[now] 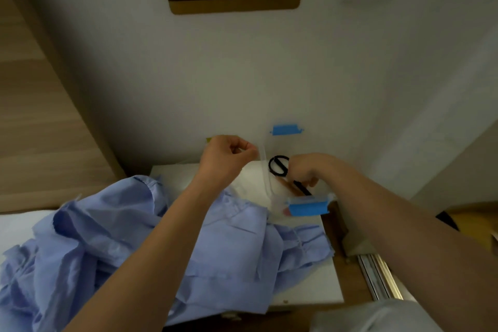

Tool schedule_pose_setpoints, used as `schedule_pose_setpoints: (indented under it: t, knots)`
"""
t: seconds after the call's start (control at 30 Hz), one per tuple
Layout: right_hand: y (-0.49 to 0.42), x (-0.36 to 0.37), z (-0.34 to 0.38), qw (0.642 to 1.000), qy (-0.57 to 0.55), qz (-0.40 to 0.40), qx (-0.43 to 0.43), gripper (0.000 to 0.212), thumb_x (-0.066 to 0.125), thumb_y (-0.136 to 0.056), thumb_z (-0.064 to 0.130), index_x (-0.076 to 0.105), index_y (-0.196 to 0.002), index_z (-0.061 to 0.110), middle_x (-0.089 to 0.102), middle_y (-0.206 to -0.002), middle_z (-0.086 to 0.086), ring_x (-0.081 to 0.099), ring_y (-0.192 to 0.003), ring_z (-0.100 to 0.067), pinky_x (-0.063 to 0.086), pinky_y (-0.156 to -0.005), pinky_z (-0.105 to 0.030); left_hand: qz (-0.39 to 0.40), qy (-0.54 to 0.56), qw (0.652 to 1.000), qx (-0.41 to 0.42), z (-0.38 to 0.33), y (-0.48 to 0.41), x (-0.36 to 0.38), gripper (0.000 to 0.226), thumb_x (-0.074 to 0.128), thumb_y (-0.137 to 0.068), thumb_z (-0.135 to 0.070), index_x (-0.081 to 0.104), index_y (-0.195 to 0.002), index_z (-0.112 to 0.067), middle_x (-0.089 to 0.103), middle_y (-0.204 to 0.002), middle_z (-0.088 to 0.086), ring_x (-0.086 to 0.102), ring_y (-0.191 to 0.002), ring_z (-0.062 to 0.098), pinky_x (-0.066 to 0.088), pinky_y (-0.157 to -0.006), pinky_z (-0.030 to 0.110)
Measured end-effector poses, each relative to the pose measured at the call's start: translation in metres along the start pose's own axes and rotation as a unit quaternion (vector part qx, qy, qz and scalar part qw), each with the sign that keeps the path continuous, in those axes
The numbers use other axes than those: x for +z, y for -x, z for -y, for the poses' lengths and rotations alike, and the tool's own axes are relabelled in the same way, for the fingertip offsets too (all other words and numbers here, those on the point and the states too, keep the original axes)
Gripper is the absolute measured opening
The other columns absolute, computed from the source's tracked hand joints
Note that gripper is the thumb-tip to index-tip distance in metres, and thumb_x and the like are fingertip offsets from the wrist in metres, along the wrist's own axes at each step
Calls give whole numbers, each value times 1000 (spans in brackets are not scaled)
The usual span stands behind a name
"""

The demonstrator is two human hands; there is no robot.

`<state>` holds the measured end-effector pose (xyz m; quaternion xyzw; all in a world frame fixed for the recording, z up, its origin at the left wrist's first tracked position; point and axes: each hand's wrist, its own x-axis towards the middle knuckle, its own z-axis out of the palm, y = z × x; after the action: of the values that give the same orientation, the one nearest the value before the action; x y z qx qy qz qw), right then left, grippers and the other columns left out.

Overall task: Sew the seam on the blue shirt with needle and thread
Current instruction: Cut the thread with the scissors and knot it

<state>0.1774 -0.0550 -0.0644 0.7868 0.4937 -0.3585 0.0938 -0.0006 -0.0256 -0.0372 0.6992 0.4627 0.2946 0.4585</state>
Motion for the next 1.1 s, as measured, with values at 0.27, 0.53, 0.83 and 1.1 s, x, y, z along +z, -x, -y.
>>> schedule_pose_setpoints:
  t: [0.27,0.53,0.83,1.1]
  knots:
    - [0,-2,7,994,106,-14,-21,16,38,-101,6,50,-96,15,49,-97,-11,42,-70,-16,37,-66,-28,6,-5,1000,-3,1,-4,-5,11,71,-84,-15,72,-81,-4,52,-59,4,35,-40,1,30,-42,10]
    - [-4,12,9,998,63,-28,-7,23,49,-96,11,49,-73,10,44,-72,-6,42,-61,-15,37,-55,-22,8,22,1000,-9,3,7,-10,9,71,-84,-14,71,-78,-7,48,-61,7,36,-49,6,31,-46,12]
    - [-2,15,4,996,22,-86,-23,37,38,-103,16,46,-133,-4,52,-135,-18,51,-122,-29,41,-95,-31,11,19,1000,-16,1,12,-11,10,71,-84,-14,70,-74,-13,49,-64,10,36,-53,9,31,-48,13]
    - [-7,14,1,985,-49,-168,-7,21,57,-91,9,58,-110,-1,59,-98,-12,54,-84,-21,36,-50,-22,2,34,999,-24,0,16,-11,13,71,-84,-11,69,-72,-15,54,-70,12,41,-53,8,33,-49,13]
